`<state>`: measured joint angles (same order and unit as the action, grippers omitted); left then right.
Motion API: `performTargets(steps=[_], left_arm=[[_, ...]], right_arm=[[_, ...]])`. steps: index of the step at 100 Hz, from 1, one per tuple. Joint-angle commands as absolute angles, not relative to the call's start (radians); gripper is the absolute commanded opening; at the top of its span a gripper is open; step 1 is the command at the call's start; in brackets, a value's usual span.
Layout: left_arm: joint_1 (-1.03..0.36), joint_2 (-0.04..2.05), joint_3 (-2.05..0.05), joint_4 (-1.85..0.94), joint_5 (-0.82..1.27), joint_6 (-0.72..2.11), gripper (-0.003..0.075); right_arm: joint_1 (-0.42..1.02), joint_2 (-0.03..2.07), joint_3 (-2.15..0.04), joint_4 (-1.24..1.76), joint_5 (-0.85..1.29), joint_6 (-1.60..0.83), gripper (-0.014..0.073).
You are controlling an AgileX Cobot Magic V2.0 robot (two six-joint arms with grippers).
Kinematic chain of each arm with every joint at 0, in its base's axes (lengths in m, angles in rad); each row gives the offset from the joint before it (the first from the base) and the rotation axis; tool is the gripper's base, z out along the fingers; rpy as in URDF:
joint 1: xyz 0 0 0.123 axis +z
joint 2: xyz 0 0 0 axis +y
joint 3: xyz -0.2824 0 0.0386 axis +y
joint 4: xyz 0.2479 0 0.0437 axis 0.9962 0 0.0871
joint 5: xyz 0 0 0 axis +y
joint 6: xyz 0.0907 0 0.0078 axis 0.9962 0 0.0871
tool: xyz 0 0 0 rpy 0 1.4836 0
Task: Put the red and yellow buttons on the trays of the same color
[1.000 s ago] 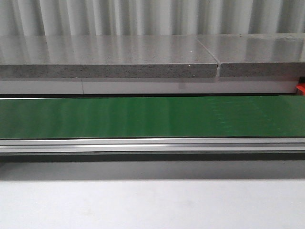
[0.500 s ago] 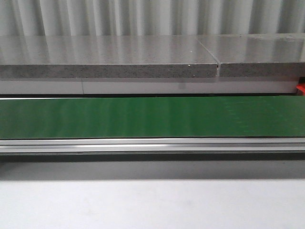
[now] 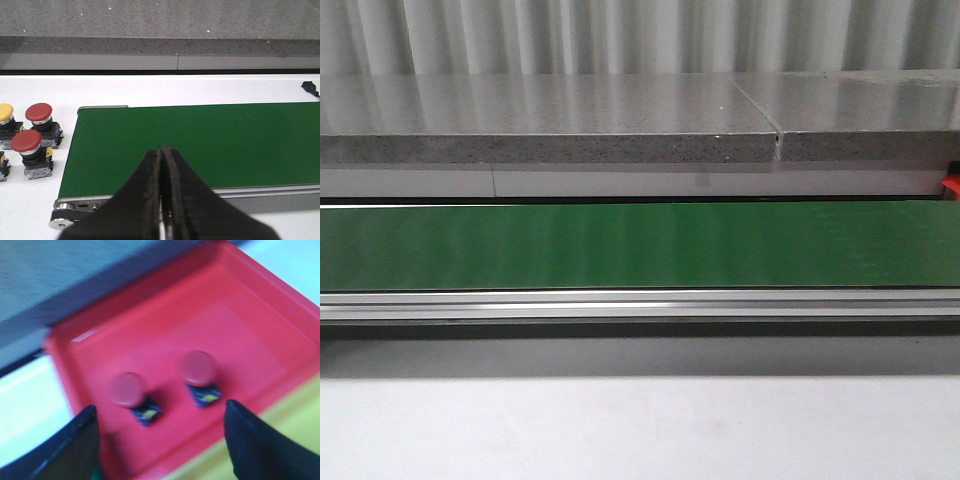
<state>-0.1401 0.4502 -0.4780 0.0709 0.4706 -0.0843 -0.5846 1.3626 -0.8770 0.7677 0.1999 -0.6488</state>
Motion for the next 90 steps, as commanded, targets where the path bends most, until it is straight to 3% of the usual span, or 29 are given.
performTargets(steps=[1,35,74,81,90], left_arm=[[-0.147,0.453,-0.504,0.068,0.397,-0.087,-0.0021],[-0.147,0.453,-0.504,0.068,0.397,-0.087,-0.0021],[-0.147,0.453,-0.504,0.068,0.397,-0.087,-0.0021],[-0.147,0.453,-0.504,0.068,0.397,-0.087,-0.0021],[-0.147,0.453,-0.504,0.068,0.397,-0.087,-0.0021]], right_arm=[[-0.510,1.272,-0.906,0.787,0.141,-0.670,0.0531],[-0.223,1.056,-0.882,0.772,0.225,-0.716,0.0528],[-0.153,0.768,-0.694,0.770,0.326,-0.766,0.0527],[-0.153,0.723,-0.672,0.770,0.350,-0.766,0.0500],[-0.153,0.678,-0.655,0.770,0.376,-0.766,0.0395]])
